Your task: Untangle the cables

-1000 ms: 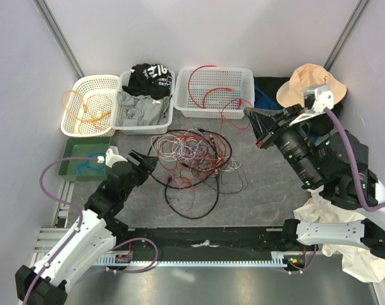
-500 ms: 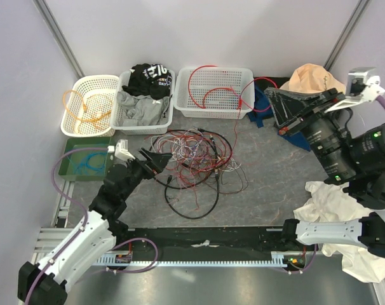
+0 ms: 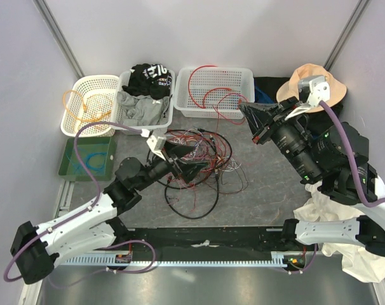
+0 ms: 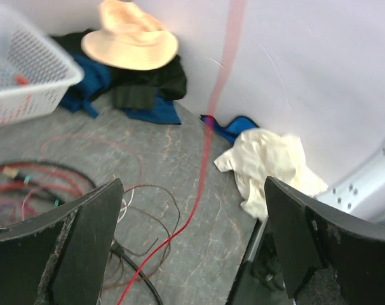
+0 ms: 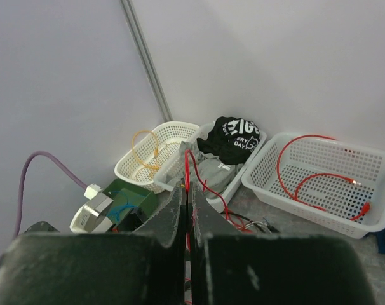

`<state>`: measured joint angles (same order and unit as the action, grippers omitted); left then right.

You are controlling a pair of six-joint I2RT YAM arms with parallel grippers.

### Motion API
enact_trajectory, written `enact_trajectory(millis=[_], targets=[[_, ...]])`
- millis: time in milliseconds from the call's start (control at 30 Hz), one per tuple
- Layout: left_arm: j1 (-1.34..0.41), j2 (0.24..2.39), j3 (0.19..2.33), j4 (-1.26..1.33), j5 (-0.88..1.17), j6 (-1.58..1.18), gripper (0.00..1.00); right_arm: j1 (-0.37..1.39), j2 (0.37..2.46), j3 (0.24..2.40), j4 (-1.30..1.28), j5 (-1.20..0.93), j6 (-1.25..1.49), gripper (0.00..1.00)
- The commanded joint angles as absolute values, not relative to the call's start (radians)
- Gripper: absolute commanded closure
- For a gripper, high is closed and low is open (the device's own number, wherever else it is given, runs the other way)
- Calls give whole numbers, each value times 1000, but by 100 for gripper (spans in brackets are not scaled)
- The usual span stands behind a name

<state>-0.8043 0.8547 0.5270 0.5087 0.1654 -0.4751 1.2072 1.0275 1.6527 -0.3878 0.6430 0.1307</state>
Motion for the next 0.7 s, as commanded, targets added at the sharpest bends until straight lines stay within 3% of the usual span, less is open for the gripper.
enact_trajectory(millis=[0, 267, 467, 567, 600, 667], targets=[[-867, 925, 612, 545, 188, -184, 0, 1212, 996, 1623, -385, 620, 156, 100], [-881, 1153, 692, 563, 230, -167, 5, 1212, 974, 1594, -385, 606, 169, 100], [-884, 1230, 695, 575, 264, -173, 22, 1212, 960, 1586, -394, 618, 164, 100], [-884, 1215, 686, 540, 262, -164, 60, 1212, 950, 1579, -396, 627, 163, 100], [-884, 1207, 686, 529, 256, -163, 85, 1213, 950, 1575, -397, 632, 161, 100], [-884, 1174, 687, 497, 233, -164, 98, 1212, 943, 1563, -396, 632, 163, 100]])
